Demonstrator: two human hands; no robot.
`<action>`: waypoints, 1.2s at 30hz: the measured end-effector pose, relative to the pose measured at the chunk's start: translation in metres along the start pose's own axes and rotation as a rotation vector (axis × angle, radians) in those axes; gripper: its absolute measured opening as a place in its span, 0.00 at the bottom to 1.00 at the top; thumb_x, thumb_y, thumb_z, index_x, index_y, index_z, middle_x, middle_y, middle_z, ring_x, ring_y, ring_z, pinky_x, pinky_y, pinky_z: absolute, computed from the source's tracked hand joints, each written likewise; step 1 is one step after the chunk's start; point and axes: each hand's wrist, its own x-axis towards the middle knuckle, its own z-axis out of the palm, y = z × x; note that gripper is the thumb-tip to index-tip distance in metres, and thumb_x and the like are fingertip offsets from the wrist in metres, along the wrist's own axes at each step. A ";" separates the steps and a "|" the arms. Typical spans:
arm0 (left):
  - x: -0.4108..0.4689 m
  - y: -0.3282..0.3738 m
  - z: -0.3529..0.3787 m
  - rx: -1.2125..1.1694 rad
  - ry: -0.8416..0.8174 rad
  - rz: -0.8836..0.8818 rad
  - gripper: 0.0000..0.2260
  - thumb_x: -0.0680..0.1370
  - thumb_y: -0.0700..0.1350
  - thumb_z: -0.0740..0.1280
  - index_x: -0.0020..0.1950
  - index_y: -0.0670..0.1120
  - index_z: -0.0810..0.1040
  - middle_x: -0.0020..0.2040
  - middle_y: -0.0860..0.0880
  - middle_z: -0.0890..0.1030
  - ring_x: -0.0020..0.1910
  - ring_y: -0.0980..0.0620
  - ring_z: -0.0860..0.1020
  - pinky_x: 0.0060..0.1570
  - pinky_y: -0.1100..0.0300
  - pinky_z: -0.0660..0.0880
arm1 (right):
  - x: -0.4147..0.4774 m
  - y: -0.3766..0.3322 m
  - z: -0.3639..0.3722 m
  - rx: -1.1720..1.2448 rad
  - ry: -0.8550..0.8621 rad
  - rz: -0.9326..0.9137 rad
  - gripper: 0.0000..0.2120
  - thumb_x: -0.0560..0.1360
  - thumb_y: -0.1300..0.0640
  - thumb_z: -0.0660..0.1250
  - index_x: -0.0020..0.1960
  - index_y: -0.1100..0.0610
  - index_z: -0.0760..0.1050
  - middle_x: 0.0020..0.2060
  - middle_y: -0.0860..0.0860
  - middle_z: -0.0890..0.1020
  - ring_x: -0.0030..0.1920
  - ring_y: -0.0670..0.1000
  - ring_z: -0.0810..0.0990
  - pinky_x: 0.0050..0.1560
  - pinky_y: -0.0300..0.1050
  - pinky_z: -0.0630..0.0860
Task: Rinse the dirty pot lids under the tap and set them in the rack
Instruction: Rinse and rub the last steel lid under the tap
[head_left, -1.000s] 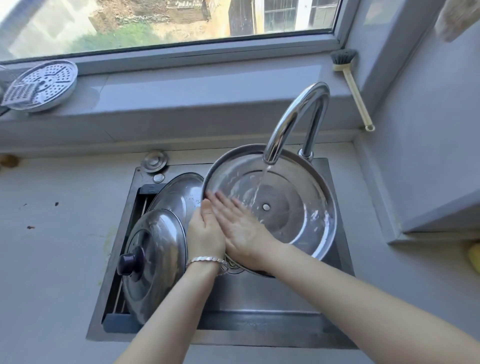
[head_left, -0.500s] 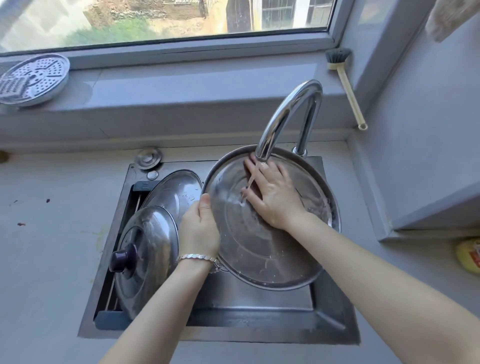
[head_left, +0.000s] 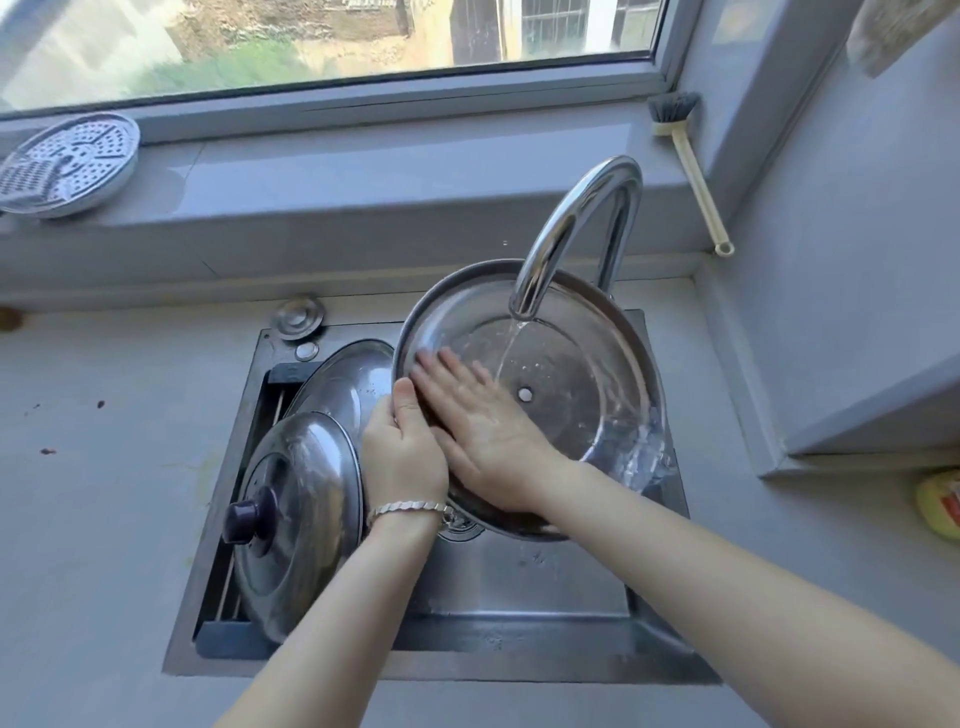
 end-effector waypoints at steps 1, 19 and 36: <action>0.004 0.000 0.000 -0.034 0.017 -0.022 0.17 0.81 0.49 0.55 0.33 0.49 0.70 0.32 0.54 0.74 0.33 0.58 0.72 0.36 0.63 0.66 | -0.006 -0.003 0.000 0.033 -0.063 -0.068 0.27 0.80 0.54 0.53 0.75 0.56 0.47 0.76 0.51 0.49 0.74 0.45 0.41 0.71 0.41 0.36; -0.026 -0.006 0.012 -0.077 -0.491 -0.689 0.10 0.76 0.43 0.61 0.47 0.35 0.73 0.31 0.39 0.79 0.25 0.44 0.80 0.22 0.56 0.77 | -0.104 0.012 -0.030 0.088 -0.165 0.209 0.18 0.72 0.51 0.67 0.62 0.51 0.72 0.56 0.46 0.74 0.51 0.44 0.73 0.49 0.38 0.69; -0.017 -0.017 -0.002 -0.225 -0.463 -0.121 0.22 0.73 0.61 0.59 0.30 0.44 0.73 0.31 0.45 0.70 0.31 0.53 0.68 0.33 0.57 0.66 | -0.024 0.037 -0.096 0.334 -0.050 0.277 0.26 0.65 0.52 0.75 0.60 0.38 0.73 0.59 0.34 0.74 0.60 0.33 0.69 0.63 0.31 0.65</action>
